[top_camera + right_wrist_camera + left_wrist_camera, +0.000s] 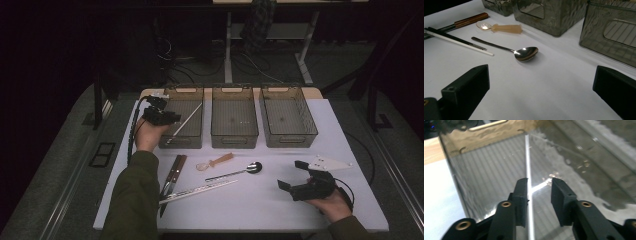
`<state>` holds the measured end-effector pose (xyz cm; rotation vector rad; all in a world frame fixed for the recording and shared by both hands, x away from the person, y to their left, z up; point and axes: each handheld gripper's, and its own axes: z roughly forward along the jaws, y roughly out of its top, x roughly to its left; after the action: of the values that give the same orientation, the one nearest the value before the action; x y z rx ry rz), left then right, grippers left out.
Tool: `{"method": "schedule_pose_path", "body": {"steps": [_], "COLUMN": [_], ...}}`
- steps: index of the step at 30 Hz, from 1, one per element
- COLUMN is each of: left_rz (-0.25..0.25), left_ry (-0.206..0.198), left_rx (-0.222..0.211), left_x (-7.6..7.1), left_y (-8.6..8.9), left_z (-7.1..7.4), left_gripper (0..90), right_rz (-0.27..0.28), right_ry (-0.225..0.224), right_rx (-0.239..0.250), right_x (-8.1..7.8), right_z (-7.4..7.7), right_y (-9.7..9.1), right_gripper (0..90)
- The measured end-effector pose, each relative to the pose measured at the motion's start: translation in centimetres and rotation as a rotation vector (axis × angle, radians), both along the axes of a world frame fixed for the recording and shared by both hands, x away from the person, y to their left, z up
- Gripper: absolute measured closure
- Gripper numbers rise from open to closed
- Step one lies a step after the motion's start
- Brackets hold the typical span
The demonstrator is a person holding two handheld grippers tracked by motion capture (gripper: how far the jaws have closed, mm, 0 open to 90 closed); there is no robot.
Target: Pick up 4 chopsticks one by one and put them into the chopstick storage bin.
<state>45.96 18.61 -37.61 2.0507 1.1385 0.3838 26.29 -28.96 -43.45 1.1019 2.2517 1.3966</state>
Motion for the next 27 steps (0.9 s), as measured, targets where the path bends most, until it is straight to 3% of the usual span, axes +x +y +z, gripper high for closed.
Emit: {"method": "schedule_pose_path", "body": {"steps": [3,11,13,18,27], "left_rz": [-0.036,-0.131,-0.149,-0.193,-0.29], "left_ry": [-0.008,-0.027,-0.027,-0.041,-0.046], "left_rx": [-0.042,-0.095,-0.082,-0.114,-0.113], "left_x": [-0.4,-2.3,-2.8,-4.4,-7.9], "left_y": [0.2,0.7,0.7,0.5,-0.6], "left_z": [0.6,0.8,1.0,1.7,2.2], "left_gripper": [57.9,49.2,46.2,43.3,35.7], "right_rz": [-0.008,-0.014,-0.016,-0.008,0.005], "right_ry": [0.005,0.005,0.006,0.005,0.002], "right_rx": [0.003,0.007,0.003,-0.006,-0.011], "right_x": [0.0,-0.1,-0.2,-0.1,-0.1], "right_z": [-0.1,0.0,-0.1,-0.1,-0.1], "right_y": [-0.2,-0.3,-0.3,-0.2,0.0], "right_gripper": [0.4,0.4,0.4,0.4,0.4]}}
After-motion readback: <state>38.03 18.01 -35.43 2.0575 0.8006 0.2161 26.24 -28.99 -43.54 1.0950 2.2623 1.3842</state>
